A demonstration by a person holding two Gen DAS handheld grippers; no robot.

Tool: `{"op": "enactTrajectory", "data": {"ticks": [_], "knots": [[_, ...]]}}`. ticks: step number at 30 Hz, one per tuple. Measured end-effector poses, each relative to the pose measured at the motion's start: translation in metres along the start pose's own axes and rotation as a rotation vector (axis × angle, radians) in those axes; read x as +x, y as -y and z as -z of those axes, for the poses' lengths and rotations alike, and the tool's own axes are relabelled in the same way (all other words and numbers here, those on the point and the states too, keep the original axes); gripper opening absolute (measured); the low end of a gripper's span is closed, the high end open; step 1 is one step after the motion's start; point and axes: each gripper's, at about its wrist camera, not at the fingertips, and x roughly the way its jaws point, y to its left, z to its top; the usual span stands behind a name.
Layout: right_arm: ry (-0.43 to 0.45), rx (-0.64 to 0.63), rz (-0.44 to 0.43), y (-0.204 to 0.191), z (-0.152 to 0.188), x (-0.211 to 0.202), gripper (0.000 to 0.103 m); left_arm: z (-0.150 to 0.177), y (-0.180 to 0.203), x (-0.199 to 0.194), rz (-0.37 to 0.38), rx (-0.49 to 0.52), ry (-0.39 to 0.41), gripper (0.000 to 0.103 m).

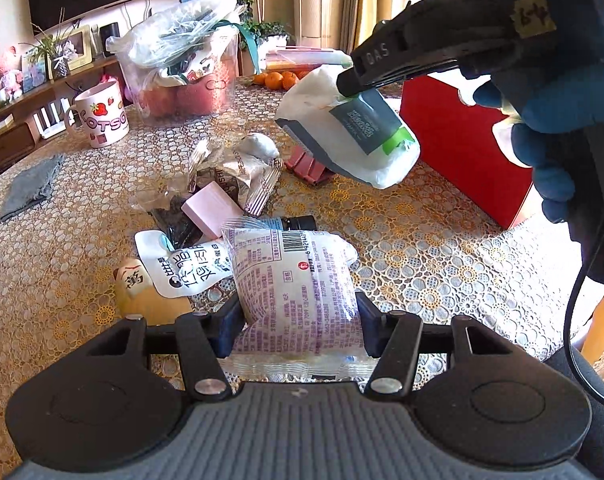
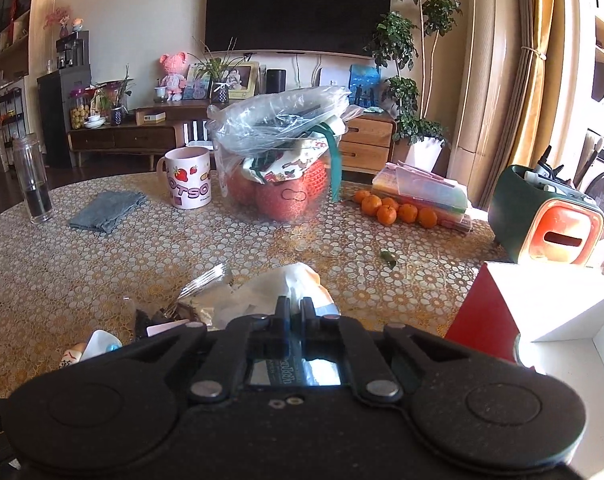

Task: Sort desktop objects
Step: 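Carry the snack bag in left tool while right tool carries the white pack over the red box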

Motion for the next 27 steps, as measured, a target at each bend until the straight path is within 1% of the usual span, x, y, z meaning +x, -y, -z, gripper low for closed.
{"op": "enactTrajectory", "data": {"ticks": [9,15,23,27], "knots": [[0.019,0.059,-0.006,0.033,-0.01,-0.042,0.004,-0.021,0.011,-0.018,0.008,0.009,0.034,0.057],[0.039,0.089,-0.001,0.059,-0.013,-0.068,0.004,-0.042,0.023,-0.03,0.012,0.034,0.077,0.057],[0.08,0.122,0.047,0.099,-0.017,-0.097,0.004,-0.072,0.044,-0.036,0.027,0.073,0.123,0.057],[0.096,0.136,0.08,0.12,-0.018,-0.104,0.004,-0.087,0.056,-0.033,0.042,0.086,0.13,0.057]]}}
